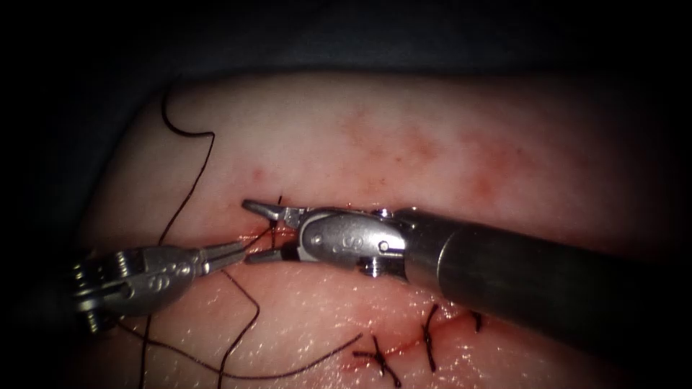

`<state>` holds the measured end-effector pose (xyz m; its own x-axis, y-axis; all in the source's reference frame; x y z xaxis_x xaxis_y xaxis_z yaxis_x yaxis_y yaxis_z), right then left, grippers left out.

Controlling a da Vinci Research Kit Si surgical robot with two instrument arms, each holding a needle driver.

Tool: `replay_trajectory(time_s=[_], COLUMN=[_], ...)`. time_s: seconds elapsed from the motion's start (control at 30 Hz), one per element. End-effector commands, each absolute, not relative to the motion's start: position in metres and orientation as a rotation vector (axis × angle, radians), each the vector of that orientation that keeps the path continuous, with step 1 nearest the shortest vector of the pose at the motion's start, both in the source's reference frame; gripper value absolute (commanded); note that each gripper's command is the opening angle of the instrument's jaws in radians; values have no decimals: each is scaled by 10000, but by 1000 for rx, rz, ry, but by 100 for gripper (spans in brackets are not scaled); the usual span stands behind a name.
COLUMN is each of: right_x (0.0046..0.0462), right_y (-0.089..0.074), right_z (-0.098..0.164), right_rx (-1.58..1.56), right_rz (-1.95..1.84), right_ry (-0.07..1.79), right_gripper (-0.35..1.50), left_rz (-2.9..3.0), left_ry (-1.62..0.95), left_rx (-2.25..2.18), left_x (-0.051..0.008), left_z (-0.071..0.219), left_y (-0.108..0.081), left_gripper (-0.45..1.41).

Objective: Wound Closure
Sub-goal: With the right tool, cut the suture.

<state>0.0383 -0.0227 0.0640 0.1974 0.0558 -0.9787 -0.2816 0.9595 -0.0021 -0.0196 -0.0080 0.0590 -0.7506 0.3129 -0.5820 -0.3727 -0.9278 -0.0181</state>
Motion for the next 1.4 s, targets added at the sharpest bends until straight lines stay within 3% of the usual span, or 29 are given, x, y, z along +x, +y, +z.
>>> replay_trajectory(time_s=[0.03, 0.63, 0.77, 0.83, 0.87, 0.9, 1.2, 1.23, 1.27, 1.3, 1.33, 1.4], right_x=[398, 422, 423, 423, 423, 422, 418, 414, 410, 406, 399, 380], right_y=[-222, -224, -225, -225, -225, -225, -227, -227, -228, -228, -229, -230], right_z=[643, 648, 650, 650, 650, 649, 650, 649, 648, 647, 645, 641], right_rx=[-199, -187, -184, -179, -170, -146, -100, -97, -94, -89, -88, -80], right_rz=[237, 233, 237, 241, 250, 272, 300, 299, 297, 294, 295, 292], right_ry=[1362, 1389, 1389, 1389, 1390, 1391, 1378, 1380, 1382, 1382, 1388, 1403], right_gripper=[140, 135, 123, 95, 64, -35, -35, -18, 14, 34, 71, 101], left_rz=[2634, 2642, 2641, 2638, 2638, 2638, 2652, 2658, 2649, 2646, 2637, 2610], left_ry=[143, 147, 147, 151, 149, 150, 148, 148, 153, 161, 166, 187], left_rx=[-858, -872, -874, -875, -878, -877, -884, -887, -897, -906, -915, -943], left_x=[-203, -208, -209, -210, -210, -211, -206, -203, -199, -195, -190, -176], left_z=[593, 593, 593, 593, 593, 593, 587, 586, 583, 581, 579, 574], left_y=[-74, -78, -79, -80, -80, -80, -80, -79, -77, -75, -73, -66], left_gripper=[-45, -45, -45, -45, -45, -45, -45, -45, -45, -45, -45, -45])
